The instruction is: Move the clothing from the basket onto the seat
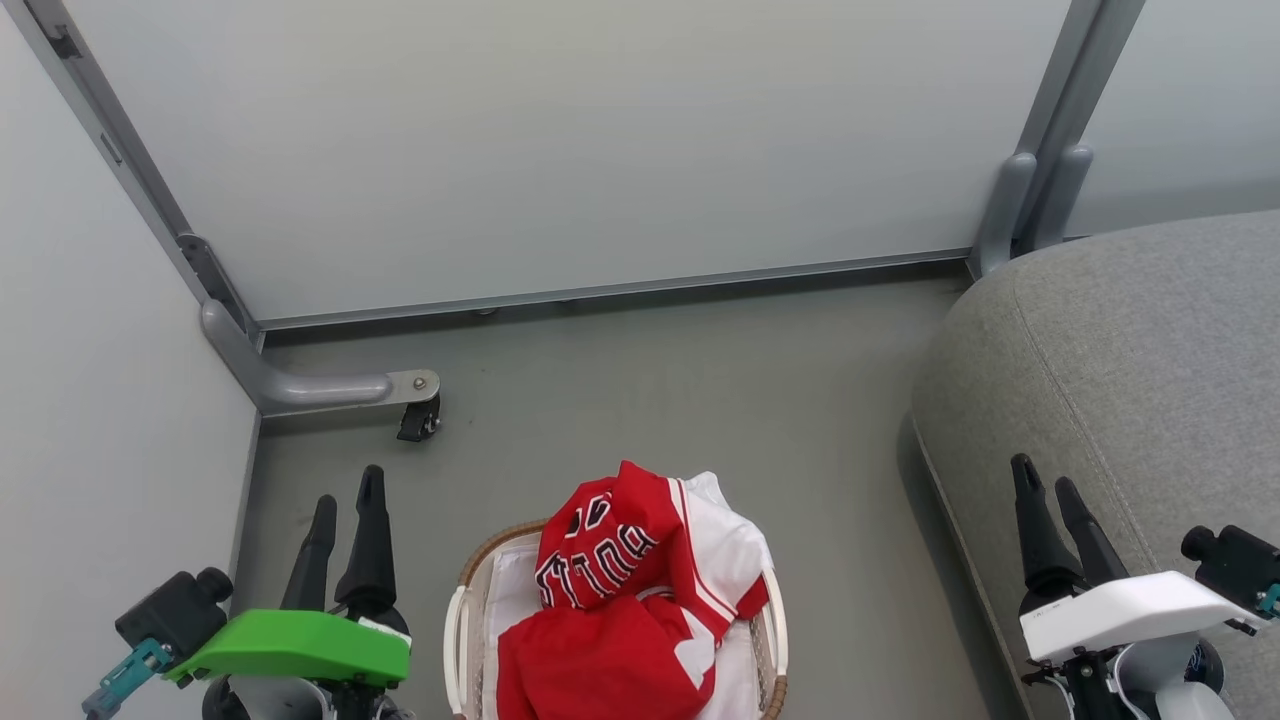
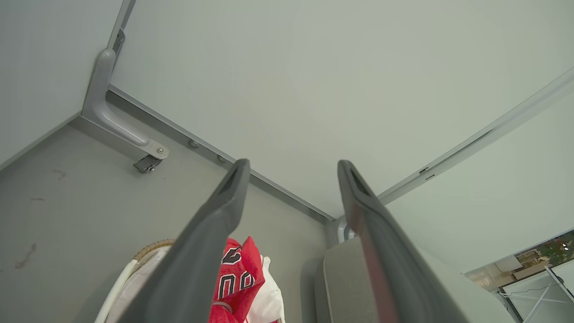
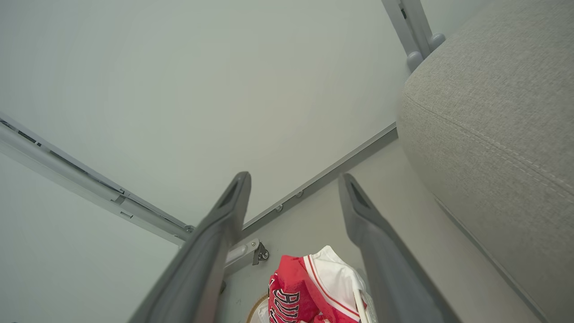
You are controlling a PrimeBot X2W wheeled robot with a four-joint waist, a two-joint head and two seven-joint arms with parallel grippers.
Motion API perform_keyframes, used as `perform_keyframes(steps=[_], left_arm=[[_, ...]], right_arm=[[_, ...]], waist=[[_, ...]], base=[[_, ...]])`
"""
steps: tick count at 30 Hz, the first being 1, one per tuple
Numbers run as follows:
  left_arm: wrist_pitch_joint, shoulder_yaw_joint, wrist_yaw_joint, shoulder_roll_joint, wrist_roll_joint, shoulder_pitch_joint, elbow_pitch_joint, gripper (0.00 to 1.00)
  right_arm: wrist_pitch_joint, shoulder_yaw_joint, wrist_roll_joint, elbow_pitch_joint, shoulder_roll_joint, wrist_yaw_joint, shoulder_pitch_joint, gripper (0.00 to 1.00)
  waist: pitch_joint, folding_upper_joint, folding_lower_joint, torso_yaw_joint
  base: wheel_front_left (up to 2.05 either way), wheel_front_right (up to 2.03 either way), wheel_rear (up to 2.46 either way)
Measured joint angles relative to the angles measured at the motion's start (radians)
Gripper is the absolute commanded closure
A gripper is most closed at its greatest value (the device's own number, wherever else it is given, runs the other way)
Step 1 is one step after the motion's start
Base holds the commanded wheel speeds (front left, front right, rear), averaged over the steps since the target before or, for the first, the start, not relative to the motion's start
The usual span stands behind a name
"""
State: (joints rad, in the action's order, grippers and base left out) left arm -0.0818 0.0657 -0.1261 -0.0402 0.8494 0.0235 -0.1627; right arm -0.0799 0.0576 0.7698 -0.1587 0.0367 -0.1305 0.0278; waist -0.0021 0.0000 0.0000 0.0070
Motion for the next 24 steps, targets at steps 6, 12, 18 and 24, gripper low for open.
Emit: perform_keyframes(steps=[6, 12, 18, 24], left_arm=[[-0.018, 0.002, 0.004, -0.001, -0.093, -0.008, -0.005, 0.00], [-0.034, 0.004, 0.004, -0.001, -0.162, -0.019, -0.010, 0.00], [-0.052, 0.008, 0.004, -0.002, -0.219, -0.033, -0.020, 0.00], [-0.069, 0.013, 0.003, -0.002, -0.284, -0.035, -0.035, 0.00]], right_arm=[[-0.019, -0.008, -0.089, -0.007, 0.001, 0.000, -0.012, 0.00], [-0.036, -0.015, -0.173, -0.015, 0.002, 0.000, -0.014, 0.00], [-0.053, -0.019, -0.240, -0.019, 0.003, 0.000, -0.017, 0.00], [-0.069, -0.028, -0.316, -0.023, 0.004, 0.000, -0.020, 0.00]], waist=[[-0.001, 0.0000, 0.0000, 0.001], [-0.002, 0.0000, 0.0000, 0.002], [-0.003, 0.0000, 0.0000, 0.004], [-0.003, 0.0000, 0.0000, 0.006]], base=[[0.00, 0.00, 0.00], [0.00, 0.00, 0.00], [0.00, 0.00, 0.00], [0.00, 0.00, 0.00]])
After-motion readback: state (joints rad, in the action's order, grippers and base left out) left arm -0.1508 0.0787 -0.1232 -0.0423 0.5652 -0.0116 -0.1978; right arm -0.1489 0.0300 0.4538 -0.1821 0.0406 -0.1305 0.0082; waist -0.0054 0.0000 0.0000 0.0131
